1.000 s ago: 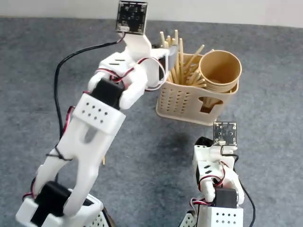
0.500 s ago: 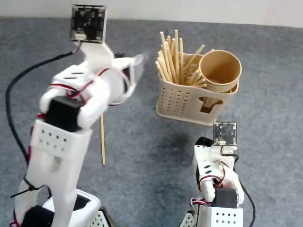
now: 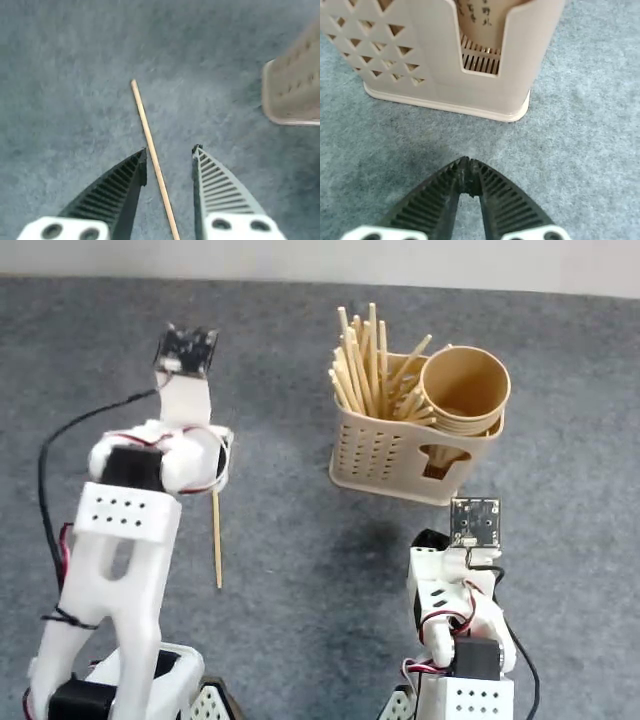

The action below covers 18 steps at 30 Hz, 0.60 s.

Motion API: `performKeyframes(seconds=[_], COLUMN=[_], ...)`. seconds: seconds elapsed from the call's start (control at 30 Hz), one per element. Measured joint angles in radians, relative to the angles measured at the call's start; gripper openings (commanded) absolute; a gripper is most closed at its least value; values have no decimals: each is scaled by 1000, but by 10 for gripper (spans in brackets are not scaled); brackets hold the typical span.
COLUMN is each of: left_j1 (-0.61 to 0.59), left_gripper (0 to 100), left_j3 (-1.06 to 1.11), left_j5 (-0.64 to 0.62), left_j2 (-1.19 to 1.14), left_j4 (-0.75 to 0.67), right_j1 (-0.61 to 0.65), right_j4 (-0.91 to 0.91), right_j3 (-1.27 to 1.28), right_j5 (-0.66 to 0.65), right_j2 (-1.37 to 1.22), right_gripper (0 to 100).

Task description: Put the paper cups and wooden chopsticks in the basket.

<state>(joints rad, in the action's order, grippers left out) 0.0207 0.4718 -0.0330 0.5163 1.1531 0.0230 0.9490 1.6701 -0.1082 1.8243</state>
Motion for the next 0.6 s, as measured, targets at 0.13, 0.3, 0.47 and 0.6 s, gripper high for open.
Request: performKeyframes(seconds=[0.13,0.3,0.47,0.6], left_j1=[-2,-9,-57,-78], left_gripper=[153,153,153,153], left_j3=[112,110,34,-28], left_j5=[2,2,-11,-29], left_j2=[-40,-198,-361,-473], left_j4=[-80,-98,-101,-101], right_j1=[0,0,0,0], right_j4=[0,0,0,0], right_j3=[0,0,0,0], right_j5=[0,0,0,0], right_j2=[0,0,0,0], right_gripper=[5,5,5,5])
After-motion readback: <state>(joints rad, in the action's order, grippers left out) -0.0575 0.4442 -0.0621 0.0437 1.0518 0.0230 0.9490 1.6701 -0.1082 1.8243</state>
